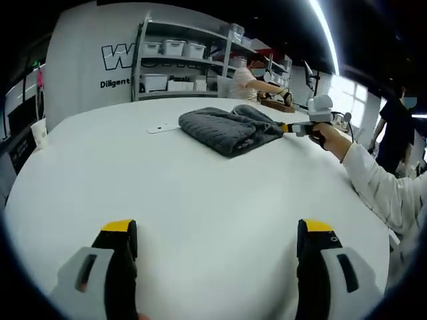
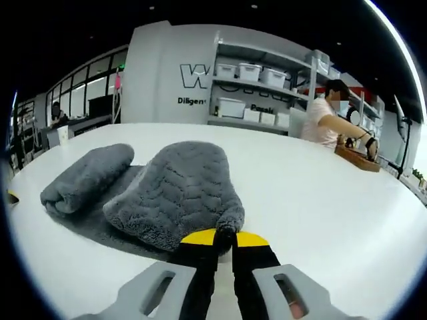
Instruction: Open the folded towel by lifting each exposed corner and separating the folded layers until the towel lies flat within the target outline without major curled edges
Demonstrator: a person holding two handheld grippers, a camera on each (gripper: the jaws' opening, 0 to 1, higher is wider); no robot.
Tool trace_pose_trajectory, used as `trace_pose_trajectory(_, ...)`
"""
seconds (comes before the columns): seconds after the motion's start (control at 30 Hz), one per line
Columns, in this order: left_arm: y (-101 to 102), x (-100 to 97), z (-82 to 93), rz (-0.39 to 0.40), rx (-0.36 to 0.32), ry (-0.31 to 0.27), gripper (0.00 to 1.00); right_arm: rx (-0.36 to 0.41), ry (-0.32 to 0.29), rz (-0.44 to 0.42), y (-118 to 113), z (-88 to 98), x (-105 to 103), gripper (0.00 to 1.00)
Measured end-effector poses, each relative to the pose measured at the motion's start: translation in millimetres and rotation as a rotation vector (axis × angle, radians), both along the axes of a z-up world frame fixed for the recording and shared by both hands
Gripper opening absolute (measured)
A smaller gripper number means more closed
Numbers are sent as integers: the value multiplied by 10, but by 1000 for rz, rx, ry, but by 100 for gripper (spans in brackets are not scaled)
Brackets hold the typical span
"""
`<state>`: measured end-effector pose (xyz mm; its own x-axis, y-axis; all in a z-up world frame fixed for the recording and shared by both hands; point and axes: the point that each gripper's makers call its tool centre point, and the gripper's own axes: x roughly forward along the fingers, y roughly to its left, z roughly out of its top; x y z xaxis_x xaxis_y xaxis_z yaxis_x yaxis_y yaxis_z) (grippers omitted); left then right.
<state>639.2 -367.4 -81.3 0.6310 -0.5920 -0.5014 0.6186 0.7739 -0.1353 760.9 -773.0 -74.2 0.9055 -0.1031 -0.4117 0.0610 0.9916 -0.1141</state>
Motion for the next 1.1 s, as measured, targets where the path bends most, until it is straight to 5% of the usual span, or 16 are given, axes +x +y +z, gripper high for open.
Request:
trace_pose_trajectory(0.47,3,-28,6,-2,-1,0,98,-57,24,6,-22,72,-15,10)
trace_pose_trajectory(0.73,-1,-9,34,-5,-8,-5,98,-100,51,-34,-139,220,-238,41)
trace_pose_trajectory(0.97,-5,-13,44,-6,-7,-8,98,-89,147,16,-148,126,-456,74)
trace_pose_trajectory(1.1,-9,-21,33,-4,-3,-6,98,-105,164,47,-164,109,-560,81)
